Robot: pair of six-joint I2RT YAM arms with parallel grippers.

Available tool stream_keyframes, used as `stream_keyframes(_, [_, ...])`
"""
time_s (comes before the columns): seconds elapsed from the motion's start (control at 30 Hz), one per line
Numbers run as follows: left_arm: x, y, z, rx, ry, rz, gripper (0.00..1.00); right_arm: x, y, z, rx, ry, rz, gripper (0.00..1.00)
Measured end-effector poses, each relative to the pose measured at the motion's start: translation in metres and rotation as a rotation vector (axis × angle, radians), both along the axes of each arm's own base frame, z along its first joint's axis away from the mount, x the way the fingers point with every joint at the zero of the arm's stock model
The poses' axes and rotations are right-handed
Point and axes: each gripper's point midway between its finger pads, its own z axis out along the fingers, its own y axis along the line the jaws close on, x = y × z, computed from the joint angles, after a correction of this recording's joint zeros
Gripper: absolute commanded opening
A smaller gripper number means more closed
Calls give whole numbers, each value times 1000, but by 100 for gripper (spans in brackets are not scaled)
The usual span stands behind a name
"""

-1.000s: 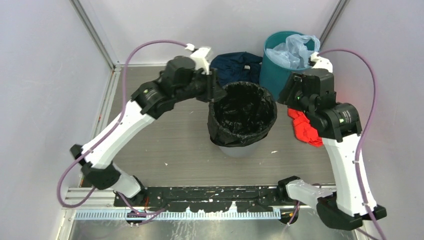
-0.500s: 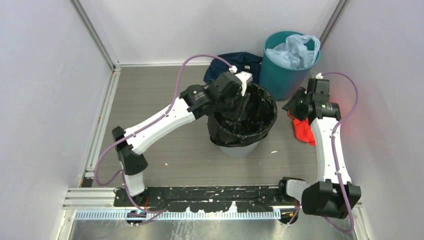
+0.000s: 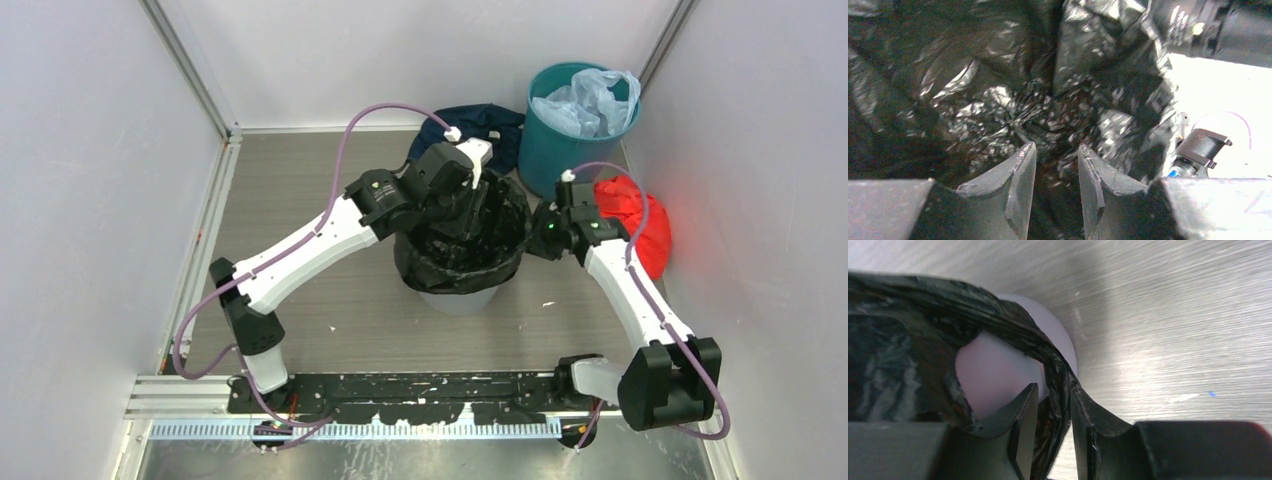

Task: Put the trash bags into the trash bin

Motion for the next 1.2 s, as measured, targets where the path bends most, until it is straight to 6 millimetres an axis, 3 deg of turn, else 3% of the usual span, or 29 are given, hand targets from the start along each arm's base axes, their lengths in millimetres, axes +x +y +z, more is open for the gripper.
stream_keyframes(0.17, [-2, 9, 10, -8, -17, 8, 38, -22, 36, -15, -10, 18, 106, 36])
stream_keyframes(0.33, [-3, 21, 12, 3, -27, 17, 38, -47, 50, -27, -20, 31, 143, 33])
stream_keyframes(0.57, [-2, 29, 16, 1, -35, 30, 38, -67, 72, -25, -2, 17, 191, 32])
stream_keyframes(0.7, [-2, 29, 16, 3, -35, 29, 38, -74, 85, -26, -3, 16, 216, 38])
stream_keyframes(0.87, [-1, 29, 20, -2, -42, 27, 38, -69, 73, -29, -72, 0, 157, 53])
stream_keyframes(1.03, [3, 28, 29, -14, -44, 21, 43, -65, 49, -23, -140, -39, 68, 54])
stream_keyframes(1.2, [14, 19, 50, -32, -75, 13, 52, -64, 30, 3, -135, -131, -7, 55])
